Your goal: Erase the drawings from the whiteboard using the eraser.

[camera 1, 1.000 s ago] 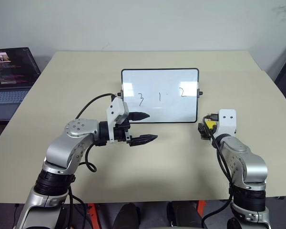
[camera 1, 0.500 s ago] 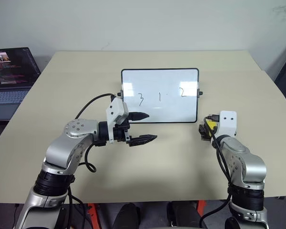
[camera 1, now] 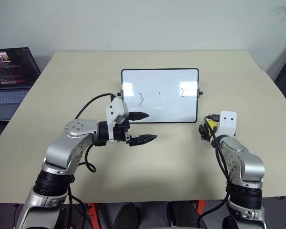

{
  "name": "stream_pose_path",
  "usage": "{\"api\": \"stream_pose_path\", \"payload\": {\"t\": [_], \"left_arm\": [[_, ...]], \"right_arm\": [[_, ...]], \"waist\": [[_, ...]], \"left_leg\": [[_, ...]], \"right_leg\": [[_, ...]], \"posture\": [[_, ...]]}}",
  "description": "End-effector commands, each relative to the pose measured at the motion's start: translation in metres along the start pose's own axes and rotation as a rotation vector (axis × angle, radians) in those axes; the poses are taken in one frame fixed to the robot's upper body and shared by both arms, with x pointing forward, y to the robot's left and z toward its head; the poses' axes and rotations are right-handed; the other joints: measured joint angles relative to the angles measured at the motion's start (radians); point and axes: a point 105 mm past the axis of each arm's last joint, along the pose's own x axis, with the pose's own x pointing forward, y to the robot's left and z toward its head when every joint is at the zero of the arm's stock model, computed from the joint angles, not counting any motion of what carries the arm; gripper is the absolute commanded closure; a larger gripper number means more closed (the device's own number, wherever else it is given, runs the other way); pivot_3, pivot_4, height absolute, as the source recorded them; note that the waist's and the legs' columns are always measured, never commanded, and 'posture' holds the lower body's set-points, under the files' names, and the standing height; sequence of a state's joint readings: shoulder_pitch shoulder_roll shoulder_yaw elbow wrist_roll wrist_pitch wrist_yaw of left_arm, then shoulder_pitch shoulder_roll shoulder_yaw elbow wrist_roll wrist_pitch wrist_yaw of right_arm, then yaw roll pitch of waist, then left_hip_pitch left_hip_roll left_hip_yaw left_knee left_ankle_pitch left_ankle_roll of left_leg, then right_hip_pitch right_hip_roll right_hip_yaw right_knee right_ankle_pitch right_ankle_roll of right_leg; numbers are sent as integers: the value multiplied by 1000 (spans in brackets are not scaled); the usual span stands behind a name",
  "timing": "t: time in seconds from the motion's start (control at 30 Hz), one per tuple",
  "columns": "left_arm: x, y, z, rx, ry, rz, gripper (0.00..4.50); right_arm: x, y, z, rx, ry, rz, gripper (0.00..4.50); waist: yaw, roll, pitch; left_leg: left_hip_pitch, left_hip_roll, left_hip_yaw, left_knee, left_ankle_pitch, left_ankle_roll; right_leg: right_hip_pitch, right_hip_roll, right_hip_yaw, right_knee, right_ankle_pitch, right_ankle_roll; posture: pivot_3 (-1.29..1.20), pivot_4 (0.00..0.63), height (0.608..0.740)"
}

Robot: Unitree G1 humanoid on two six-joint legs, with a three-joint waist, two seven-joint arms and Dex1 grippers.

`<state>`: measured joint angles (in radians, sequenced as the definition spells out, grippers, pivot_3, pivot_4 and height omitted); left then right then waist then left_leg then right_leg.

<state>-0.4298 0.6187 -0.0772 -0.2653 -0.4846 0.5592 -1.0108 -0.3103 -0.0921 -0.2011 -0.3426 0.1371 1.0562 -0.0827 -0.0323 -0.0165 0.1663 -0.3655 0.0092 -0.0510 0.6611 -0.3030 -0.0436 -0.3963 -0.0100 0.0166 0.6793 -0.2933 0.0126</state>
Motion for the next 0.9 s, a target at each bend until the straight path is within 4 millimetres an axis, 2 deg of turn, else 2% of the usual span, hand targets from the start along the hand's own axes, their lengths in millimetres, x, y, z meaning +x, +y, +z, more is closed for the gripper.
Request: {"api": "stream_pose_path", "payload": {"t": [0.03,0.2,0.23,0.5,0.6,0.7,0.9], "left_arm": [[0,1,13,61,-27,9,0],[1,1,14,64,-30,12,0],[1,1,15,65,-31,12,0],[2,1,15,65,-34,13,0],[2,3,16,70,-35,20,0],[1,8,18,89,-43,50,0],[-5,44,25,200,-61,242,0]], "right_arm": [[0,0,14,10,-53,-5,1208],[1,-2,17,12,-60,-13,3105],[1,-2,17,12,-60,-13,3257],[0,-1,17,13,-61,-11,3297],[0,0,23,1,-85,-8,3297],[-1,3,38,-27,-147,11,3297],[-1,14,74,-88,-302,62,3297]], "waist": [[0,0,0],[0,0,0],[0,0,0],[0,0,0],[0,0,0],[0,0,0],[0,0,0]], "left_leg": [[0,0,0,0,0,0],[0,0,0,0,0,0],[0,0,0,0,0,0],[0,0,0,0,0,0],[0,0,0,0,0,0],[0,0,0,0,0,0],[0,0,0,0,0,0]], "right_leg": [[0,0,0,0,0,0],[0,0,0,0,0,0],[0,0,0,0,0,0],[0,0,0,0,0,0],[0,0,0,0,0,0],[0,0,0,0,0,0],[0,0,0,1,0,0]], "posture": [[0,150,740],[0,150,740],[0,150,740],[0,150,740],[0,150,740],[0,150,740],[0,150,740]]}}
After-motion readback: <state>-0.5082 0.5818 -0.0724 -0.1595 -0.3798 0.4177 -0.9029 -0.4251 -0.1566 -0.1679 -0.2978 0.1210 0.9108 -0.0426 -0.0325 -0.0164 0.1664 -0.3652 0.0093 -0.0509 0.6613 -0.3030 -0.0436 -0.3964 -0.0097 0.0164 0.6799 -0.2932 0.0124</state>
